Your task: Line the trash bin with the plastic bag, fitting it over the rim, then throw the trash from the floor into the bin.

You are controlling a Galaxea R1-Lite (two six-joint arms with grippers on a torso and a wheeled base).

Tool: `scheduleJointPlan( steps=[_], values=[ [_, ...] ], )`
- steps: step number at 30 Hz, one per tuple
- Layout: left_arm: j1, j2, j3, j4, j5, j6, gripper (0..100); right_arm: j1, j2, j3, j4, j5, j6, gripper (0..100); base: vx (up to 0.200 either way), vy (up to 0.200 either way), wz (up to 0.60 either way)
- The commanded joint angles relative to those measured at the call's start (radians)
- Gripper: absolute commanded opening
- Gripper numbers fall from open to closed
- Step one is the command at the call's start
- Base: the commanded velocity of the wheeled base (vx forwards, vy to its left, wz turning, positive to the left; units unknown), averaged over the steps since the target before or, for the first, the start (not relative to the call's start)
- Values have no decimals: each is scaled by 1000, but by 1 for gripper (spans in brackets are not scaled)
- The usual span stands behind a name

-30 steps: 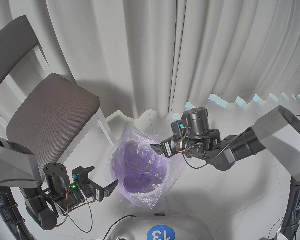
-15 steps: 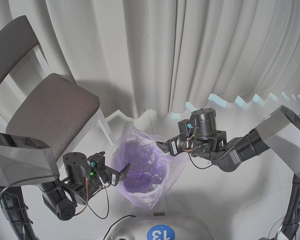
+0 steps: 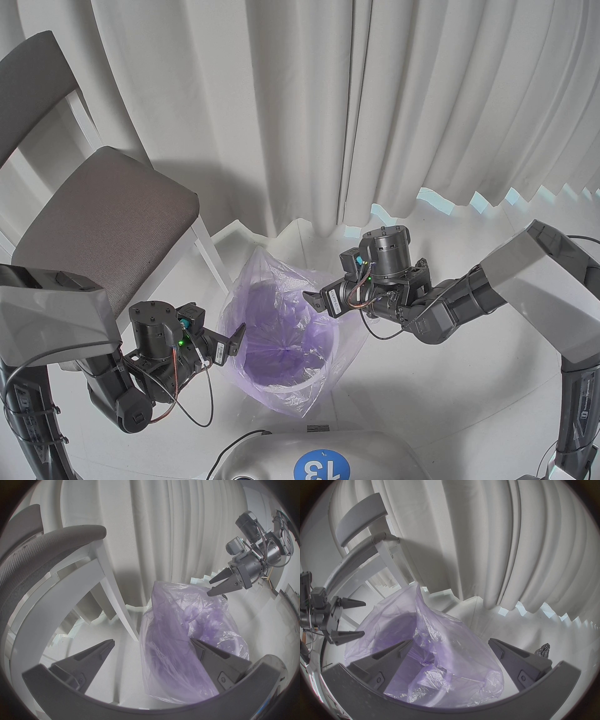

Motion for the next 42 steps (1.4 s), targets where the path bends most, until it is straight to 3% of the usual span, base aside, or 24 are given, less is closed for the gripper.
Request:
scheduleJointPlan(
  steps=[1, 11, 19, 42],
  values=[
    [39, 6, -7, 4, 7, 1, 100, -7, 31, -14, -4, -1, -22, 100, 0, 0, 0],
    [100, 25, 0, 10, 9, 16, 100, -59, 108, -90, -8, -1, -25, 100, 0, 0, 0],
    [103, 57, 12, -1, 72, 50, 100, -72, 157, -179, -20, 5, -20, 100, 0, 0, 0],
    [125, 144, -72, -6, 147, 46, 100, -105, 332, -495, 52, 42, -11, 100, 0, 0, 0]
  ],
)
